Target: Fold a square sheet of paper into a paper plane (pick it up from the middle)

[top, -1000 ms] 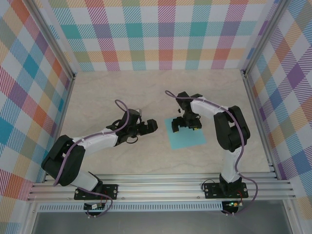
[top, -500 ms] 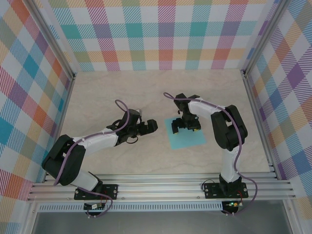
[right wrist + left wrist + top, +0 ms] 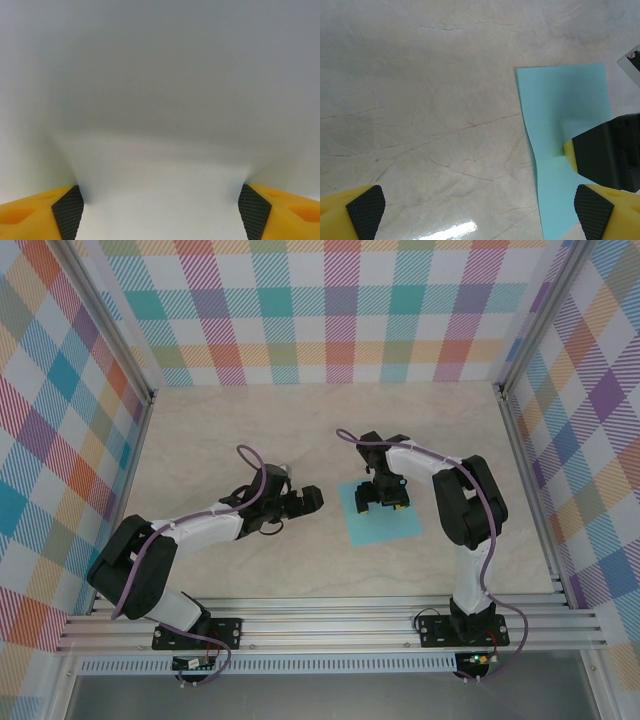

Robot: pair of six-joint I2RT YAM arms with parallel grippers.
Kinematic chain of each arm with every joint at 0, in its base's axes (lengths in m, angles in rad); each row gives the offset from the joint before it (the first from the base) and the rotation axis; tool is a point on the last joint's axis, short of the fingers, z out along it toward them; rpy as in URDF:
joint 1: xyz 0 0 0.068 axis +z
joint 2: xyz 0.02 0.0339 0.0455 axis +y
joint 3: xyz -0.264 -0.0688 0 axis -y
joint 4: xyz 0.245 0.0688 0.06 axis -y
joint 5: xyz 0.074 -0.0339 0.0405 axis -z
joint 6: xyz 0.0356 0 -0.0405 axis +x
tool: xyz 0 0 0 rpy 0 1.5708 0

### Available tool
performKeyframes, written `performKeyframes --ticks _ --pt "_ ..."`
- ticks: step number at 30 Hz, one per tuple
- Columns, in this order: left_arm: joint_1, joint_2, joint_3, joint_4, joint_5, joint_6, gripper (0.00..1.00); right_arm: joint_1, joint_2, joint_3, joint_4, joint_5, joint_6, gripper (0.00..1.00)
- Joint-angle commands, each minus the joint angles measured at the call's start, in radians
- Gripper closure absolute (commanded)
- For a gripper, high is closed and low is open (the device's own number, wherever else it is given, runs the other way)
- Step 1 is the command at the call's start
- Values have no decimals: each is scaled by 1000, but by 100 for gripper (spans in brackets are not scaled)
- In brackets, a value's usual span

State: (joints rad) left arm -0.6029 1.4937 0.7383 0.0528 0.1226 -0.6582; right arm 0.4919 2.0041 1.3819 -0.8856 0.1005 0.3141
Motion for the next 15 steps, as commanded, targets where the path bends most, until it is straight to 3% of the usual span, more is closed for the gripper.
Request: performKeyframes --ticks 1,4,6,10,13,15 --pt "-18 8 36 -19 14 14 0 0 67 -19 -35 36 17 18" --pt "-18 8 35 -22 13 15 0 0 44 -7 -42 23 8 19" --pt "-18 8 36 -23 12 18 0 0 27 3 -49 25 2 30" --pt "-18 5 33 -27 12 18 0 0 19 19 -58 17 -4 26" --pt "-18 -2 31 -29 8 17 0 0 24 10 -49 17 -1 31" --pt "-18 -7 30 -35 6 19 0 0 19 8 -49 7 -2 40"
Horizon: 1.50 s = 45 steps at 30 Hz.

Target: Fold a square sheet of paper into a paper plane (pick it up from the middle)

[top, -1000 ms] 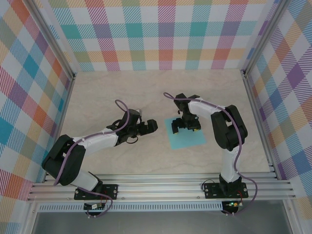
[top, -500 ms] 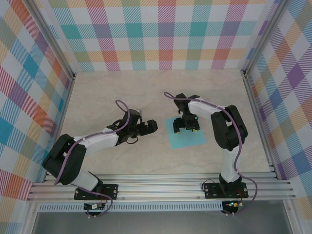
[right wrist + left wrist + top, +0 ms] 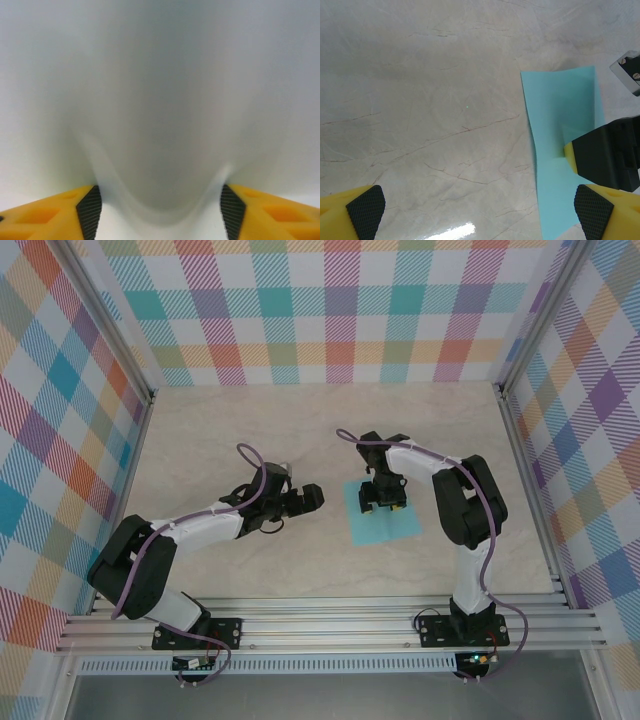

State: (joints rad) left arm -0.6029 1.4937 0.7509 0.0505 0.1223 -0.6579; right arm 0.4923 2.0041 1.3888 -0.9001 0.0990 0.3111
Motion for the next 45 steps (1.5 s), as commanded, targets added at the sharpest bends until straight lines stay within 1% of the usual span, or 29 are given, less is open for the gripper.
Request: performKeyframes --ticks 1,9,13,15,19,21,24,36,39,40,45 --pt "-18 -10 18 -34 6 20 0 -1 16 2 -36 7 3 42" --pt "-18 -52 -8 -34 -42 13 0 0 -72 -11 -33 -17 10 58" --pt "-18 -72 -12 -50 -63 12 0 0 -127 -23 -27 -44 17 60" --pt "-18 -86 -22 -51 -77 9 0 0 -152 -35 -14 -69 24 65" --pt "-18 -117 -38 -59 -109 7 0 0 -184 -41 0 -114 39 65" --pt "-18 -132 -47 -58 -122 5 0 0 -192 -49 10 -142 49 68" --pt "-18 -149 -57 -61 -137 5 0 0 -210 -65 30 -178 61 68" --pt "-18 -167 -58 -76 -155 -2 0 0 -264 -93 88 -275 96 71" --pt "-18 -172 -58 -81 -157 -3 0 0 -281 -96 107 -324 104 70" --pt "-18 -174 -60 -83 -157 -1 0 -2 -289 -99 119 -360 106 70" --pt "-18 -188 -56 -86 -144 1 0 -20 -324 -137 248 -612 149 69"
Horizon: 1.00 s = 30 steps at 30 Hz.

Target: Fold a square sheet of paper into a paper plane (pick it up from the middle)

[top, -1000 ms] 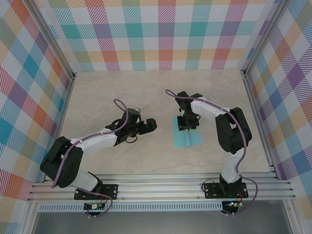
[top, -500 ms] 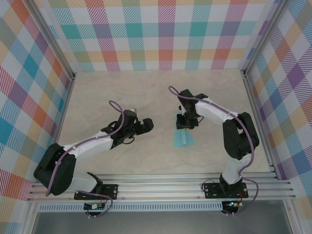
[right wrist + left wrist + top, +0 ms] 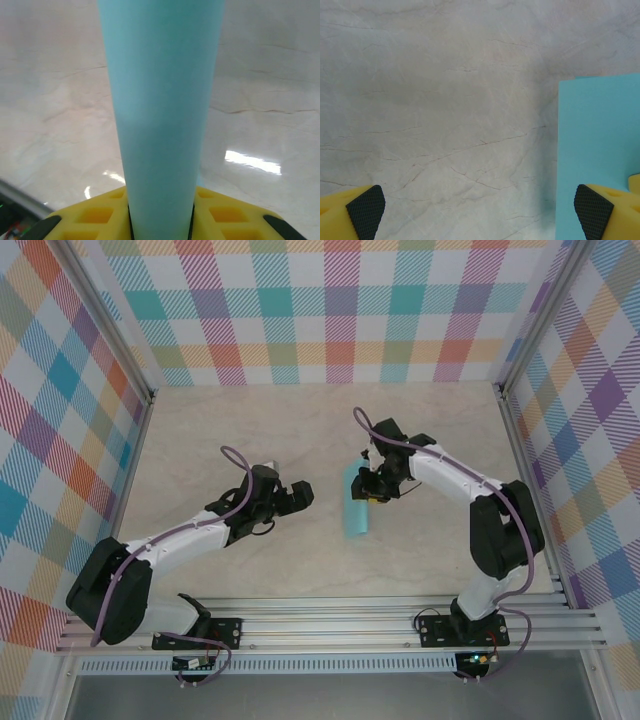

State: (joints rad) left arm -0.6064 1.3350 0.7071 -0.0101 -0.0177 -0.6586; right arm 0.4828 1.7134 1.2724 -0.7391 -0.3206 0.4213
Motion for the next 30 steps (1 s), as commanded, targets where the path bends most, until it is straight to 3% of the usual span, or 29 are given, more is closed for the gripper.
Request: performKeyframes --ticks 1,7,18,26,30 --pt "-15 -31 -11 -25 0 2 0 -17 -33 -30 119 -237 54 68" --pt "-14 -30 6 -21 43 10 0 -55 -4 -85 231 -356 111 67" --pt "-16 41 34 20 194 28 0 -88 81 -198 226 -200 70 61" --pt "-24 92 66 25 243 42 2 -111 49 -209 164 -75 17 43" --pt "-33 122 87 30 258 43 5 -129 22 -205 140 -39 11 40"
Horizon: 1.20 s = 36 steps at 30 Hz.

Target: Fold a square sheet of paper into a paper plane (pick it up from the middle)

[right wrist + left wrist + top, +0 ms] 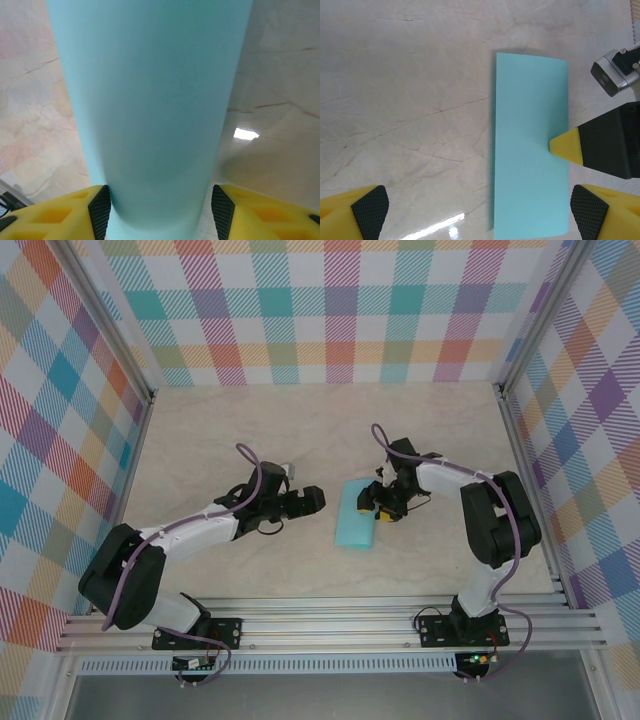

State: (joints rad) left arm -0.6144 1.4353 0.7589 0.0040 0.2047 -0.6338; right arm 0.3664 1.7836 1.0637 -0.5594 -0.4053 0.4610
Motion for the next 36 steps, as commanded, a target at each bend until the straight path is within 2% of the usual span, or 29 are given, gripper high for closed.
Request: performKeyframes --ticks 1,19,24,36 --pt "-28 27 39 18 38 18 5 -17 -51 5 -46 55 -27 39" --pt "-59 113 106 12 54 16 13 -51 -45 9 -136 120 -136 36" --pt "-62 131 121 14 61 16 14 -52 -32 8 -121 103 -133 36" --pt "-74 156 134 23 58 10 14 -52 -1 15 -132 182 -109 34"
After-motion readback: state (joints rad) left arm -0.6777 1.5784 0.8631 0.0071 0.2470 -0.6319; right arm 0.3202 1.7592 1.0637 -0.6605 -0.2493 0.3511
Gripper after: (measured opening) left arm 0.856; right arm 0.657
